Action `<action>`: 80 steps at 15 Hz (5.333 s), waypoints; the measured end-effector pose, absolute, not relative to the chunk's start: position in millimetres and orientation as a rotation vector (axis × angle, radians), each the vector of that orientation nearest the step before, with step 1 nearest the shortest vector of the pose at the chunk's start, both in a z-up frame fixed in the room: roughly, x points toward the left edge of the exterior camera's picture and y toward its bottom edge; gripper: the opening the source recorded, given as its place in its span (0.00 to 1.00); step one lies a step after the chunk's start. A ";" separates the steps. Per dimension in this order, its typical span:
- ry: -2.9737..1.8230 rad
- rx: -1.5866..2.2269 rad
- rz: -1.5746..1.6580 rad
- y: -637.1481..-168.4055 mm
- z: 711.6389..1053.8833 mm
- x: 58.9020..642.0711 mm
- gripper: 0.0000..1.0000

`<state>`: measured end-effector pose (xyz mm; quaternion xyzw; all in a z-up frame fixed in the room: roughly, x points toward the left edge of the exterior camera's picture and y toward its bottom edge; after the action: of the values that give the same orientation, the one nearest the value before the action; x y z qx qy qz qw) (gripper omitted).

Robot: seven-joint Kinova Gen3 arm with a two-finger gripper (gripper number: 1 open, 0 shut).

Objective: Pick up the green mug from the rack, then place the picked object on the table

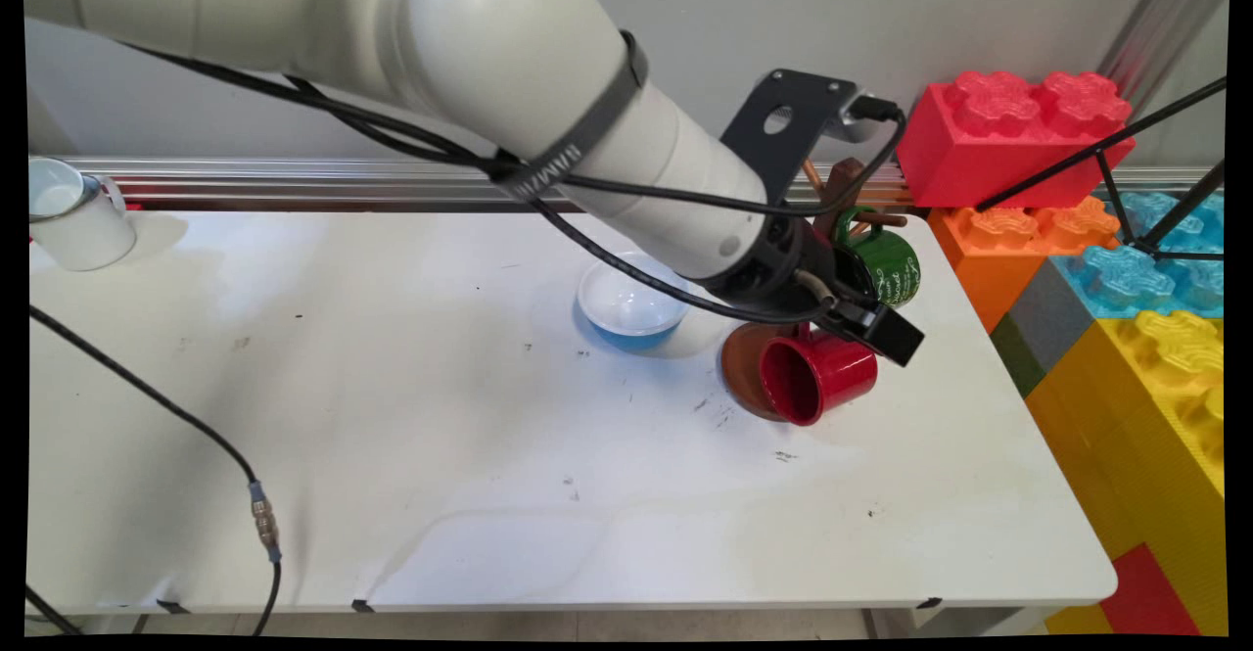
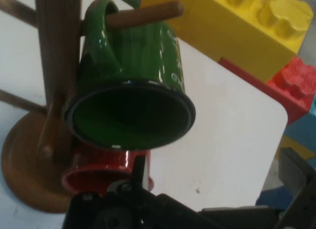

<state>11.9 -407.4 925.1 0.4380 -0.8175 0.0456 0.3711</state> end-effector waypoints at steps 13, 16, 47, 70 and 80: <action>-1.991 1.143 0.171 -412.5 899.8 -9.2 1.00; -1.974 1.148 0.184 -413.3 896.0 -10.5 1.00; -1.870 1.143 0.228 -420.0 882.6 -5.6 0.00; -1.837 1.090 0.050 -377.3 921.2 6.7 0.00; -1.948 1.036 -0.006 -360.3 937.6 27.1 0.00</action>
<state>27.1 -360.3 937.6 0.4192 -0.7880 -0.0025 0.4508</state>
